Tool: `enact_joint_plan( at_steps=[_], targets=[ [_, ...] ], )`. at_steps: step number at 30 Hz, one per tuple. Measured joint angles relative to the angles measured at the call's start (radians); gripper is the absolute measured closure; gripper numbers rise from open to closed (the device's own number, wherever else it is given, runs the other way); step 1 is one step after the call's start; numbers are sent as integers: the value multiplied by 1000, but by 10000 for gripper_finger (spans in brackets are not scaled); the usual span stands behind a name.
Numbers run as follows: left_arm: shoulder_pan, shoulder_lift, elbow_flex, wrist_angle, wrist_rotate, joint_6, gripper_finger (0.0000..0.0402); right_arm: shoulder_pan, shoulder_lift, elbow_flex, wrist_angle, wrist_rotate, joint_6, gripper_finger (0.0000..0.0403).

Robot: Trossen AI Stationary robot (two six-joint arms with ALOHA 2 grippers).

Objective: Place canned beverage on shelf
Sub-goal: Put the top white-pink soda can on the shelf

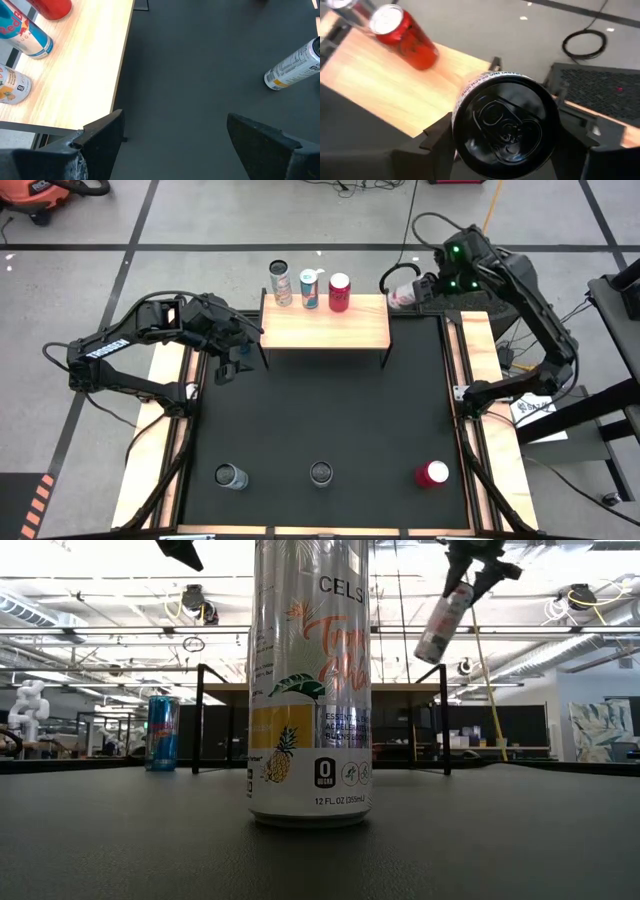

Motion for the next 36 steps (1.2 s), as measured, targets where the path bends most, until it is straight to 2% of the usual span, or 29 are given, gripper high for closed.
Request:
enact_joint_plan(
  at_steps=[7,19,24,36],
  targets=[
    [0,0,0,0,0,0,52,33,98,62,-32,4,13,178],
    [0,0,0,0,0,0,52,108,318,381,-159,4,-13,178],
    [0,0,0,0,0,0,52,124,394,409,-221,4,-45,178],
    [0,0,0,0,0,0,52,126,474,411,-207,5,-125,174]
  ],
)
